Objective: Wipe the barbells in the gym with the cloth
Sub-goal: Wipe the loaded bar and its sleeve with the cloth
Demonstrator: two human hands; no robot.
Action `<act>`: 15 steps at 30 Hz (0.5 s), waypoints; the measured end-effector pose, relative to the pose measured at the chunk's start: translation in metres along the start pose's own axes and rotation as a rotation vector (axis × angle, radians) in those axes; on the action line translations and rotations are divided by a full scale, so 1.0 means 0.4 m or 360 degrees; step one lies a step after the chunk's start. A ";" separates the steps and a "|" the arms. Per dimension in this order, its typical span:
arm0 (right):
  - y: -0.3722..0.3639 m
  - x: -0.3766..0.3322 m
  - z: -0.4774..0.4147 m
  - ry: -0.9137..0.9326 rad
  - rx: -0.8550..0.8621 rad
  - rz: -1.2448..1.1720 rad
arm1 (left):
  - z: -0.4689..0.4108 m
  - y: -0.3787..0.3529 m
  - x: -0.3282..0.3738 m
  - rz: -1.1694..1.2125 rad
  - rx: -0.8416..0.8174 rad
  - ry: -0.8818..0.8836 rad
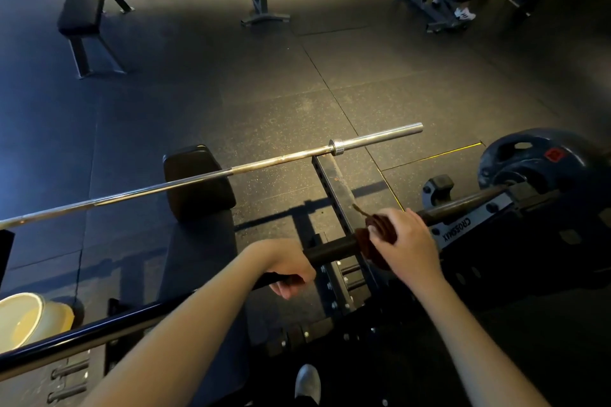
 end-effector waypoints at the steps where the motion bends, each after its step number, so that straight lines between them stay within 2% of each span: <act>1: 0.016 0.022 -0.016 -0.0033 -0.0022 0.0072 | -0.002 0.007 0.004 -0.0058 0.0113 0.0002; 6: 0.045 0.046 -0.031 -0.0417 0.0422 0.0066 | 0.005 0.021 0.002 -0.0399 0.0413 0.0042; 8: -0.010 -0.012 -0.007 -0.0245 0.0371 0.0021 | 0.013 0.031 0.007 -0.0555 0.0590 0.0071; 10: -0.050 -0.068 0.023 0.0058 0.0180 -0.0048 | 0.023 0.039 0.011 -0.0641 0.0805 0.0081; 12: -0.043 -0.075 0.017 0.0237 0.0029 -0.0022 | 0.034 0.039 0.015 -0.0717 0.0993 0.0075; 13: -0.028 -0.058 0.003 0.0235 0.0018 0.0032 | 0.041 0.040 0.019 -0.0764 0.1101 0.0066; 15: 0.012 -0.003 -0.026 0.0056 0.0139 0.0095 | 0.052 0.033 0.028 -0.0850 0.1292 0.0026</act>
Point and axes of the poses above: each hand's wrist, its own z-axis away from the middle knuckle, its own y-axis out of the back of the hand, x = y × z, the point moved 8 cm from there along -z, towards the middle knuckle, and after that the axes turned 11 degrees about -z, right-handed, at the moved point
